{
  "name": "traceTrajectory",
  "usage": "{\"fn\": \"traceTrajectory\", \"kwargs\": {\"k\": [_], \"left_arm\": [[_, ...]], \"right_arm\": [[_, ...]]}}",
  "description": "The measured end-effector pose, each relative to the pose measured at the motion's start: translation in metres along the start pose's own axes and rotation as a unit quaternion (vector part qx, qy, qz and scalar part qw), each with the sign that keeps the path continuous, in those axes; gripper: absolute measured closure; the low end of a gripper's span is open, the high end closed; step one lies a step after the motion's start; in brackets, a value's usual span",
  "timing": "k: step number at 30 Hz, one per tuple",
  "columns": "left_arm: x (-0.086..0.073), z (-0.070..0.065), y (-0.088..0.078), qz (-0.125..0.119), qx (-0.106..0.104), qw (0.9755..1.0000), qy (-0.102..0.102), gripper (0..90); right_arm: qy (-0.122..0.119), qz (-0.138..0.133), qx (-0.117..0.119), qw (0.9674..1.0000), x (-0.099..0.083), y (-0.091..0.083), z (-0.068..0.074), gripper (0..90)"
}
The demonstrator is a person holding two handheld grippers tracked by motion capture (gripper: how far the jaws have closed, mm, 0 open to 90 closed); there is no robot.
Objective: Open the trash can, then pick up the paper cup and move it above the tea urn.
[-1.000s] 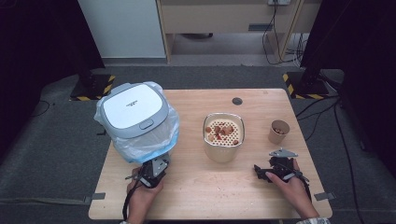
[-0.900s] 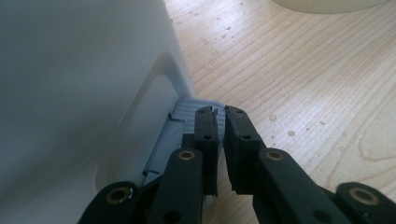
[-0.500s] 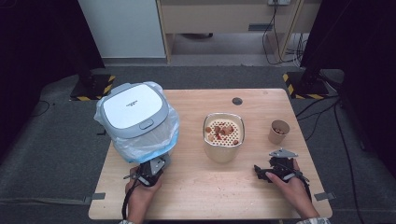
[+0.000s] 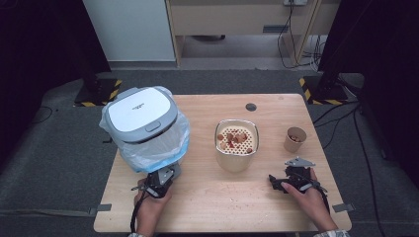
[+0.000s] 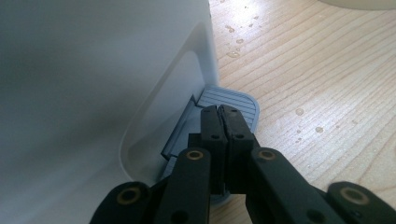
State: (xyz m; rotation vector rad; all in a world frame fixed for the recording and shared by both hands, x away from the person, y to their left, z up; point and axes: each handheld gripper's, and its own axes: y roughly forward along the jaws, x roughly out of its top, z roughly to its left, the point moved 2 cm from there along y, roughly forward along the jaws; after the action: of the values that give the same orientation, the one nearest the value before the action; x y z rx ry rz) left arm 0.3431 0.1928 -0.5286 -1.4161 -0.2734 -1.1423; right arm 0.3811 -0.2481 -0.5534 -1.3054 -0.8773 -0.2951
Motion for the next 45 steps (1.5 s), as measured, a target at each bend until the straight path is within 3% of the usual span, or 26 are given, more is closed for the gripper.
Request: {"fn": "traceTrajectory", "kwargs": {"k": [12,14,17,19,25,35,41,45], "left_arm": [[-0.003,-0.003,0.007,0.018,-0.001,0.9998,-0.002,87.3],[-0.004,-0.001,0.008,0.017,-0.006,0.9998,-0.013,87.4],[-0.004,-0.001,0.008,0.017,-0.008,0.9997,-0.015,87.4],[-0.004,-0.001,0.008,0.018,-0.007,0.9997,-0.013,87.4],[-0.004,-0.001,0.008,0.019,-0.008,0.9997,-0.012,87.4],[-0.003,-0.001,0.008,0.019,-0.008,0.9997,-0.011,87.5],[-0.003,-0.001,0.008,0.019,-0.008,0.9997,-0.011,87.5],[-0.003,-0.001,0.008,0.019,-0.008,0.9997,-0.012,87.6]], "right_arm": [[-0.001,0.0,0.0,1.0,0.0,0.0,0.0,0.6],[-0.001,0.0,-0.001,1.0,0.0,0.0,0.0,0.7],[0.003,0.001,0.0,1.0,0.0,0.0,0.0,1.0],[0.002,0.016,0.001,0.9999,0.003,-0.003,-0.004,6.3],[0.004,-0.008,-0.021,0.9997,0.006,-0.011,-0.012,6.6],[0.004,-0.006,-0.026,0.9996,0.007,-0.013,-0.014,5.8],[0.023,-0.029,-0.027,0.999,0.009,-0.02,-0.018,5.1],[0.036,-0.043,-0.045,0.9974,0.012,-0.025,-0.026,6.8]]}}
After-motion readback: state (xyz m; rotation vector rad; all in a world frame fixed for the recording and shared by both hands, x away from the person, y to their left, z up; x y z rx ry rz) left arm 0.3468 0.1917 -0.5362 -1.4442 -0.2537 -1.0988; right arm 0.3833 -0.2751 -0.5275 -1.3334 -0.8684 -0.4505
